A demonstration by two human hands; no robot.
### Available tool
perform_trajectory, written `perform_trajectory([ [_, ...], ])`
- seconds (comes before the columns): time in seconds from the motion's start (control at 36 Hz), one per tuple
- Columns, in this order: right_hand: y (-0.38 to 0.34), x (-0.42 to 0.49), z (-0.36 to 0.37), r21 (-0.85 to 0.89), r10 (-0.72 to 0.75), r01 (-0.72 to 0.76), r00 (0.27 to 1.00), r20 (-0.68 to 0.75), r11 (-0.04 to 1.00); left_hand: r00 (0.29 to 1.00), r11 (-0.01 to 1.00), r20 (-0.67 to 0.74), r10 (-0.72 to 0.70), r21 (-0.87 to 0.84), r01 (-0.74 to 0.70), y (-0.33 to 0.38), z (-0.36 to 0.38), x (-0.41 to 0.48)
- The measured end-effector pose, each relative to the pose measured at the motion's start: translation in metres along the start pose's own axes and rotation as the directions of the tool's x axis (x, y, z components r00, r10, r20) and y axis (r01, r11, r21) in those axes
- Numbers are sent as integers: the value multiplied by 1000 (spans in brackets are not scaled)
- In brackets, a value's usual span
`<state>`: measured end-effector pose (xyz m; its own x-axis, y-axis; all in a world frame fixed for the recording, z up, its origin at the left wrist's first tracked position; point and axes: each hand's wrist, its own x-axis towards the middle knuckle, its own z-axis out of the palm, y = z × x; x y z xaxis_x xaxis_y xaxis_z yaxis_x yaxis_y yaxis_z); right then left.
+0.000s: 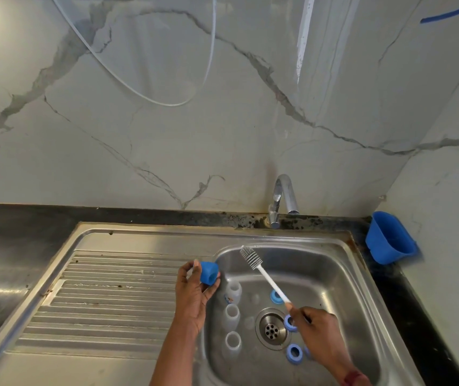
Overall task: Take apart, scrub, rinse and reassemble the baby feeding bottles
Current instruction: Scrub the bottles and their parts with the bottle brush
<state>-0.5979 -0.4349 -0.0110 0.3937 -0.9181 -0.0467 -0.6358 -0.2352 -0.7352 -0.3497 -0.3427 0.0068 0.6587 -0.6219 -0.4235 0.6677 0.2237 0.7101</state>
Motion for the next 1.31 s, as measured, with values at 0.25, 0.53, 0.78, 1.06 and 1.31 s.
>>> perform_trajectory([
  [0.25,-10,6,-10,-26,-80,83,992,96,996,994,985,105,7,170,-24,-2,6,-2],
  [0.53,-8,7,-19,-117,-145,162,979,141,980,963,821,101,251,506,-267,5,-1,0],
  [0.78,-18,8,-8,-100,-114,126,986,118,987,940,696,263,218,633,-339,-5,9,-3],
  [1.06,-15,12,-2,-80,-64,74,991,121,994,909,630,202,364,666,-399,-2,9,-3],
  [1.31,-27,11,-5,-17,-27,30,990,137,999,923,629,305,235,676,-384,-4,11,-4],
])
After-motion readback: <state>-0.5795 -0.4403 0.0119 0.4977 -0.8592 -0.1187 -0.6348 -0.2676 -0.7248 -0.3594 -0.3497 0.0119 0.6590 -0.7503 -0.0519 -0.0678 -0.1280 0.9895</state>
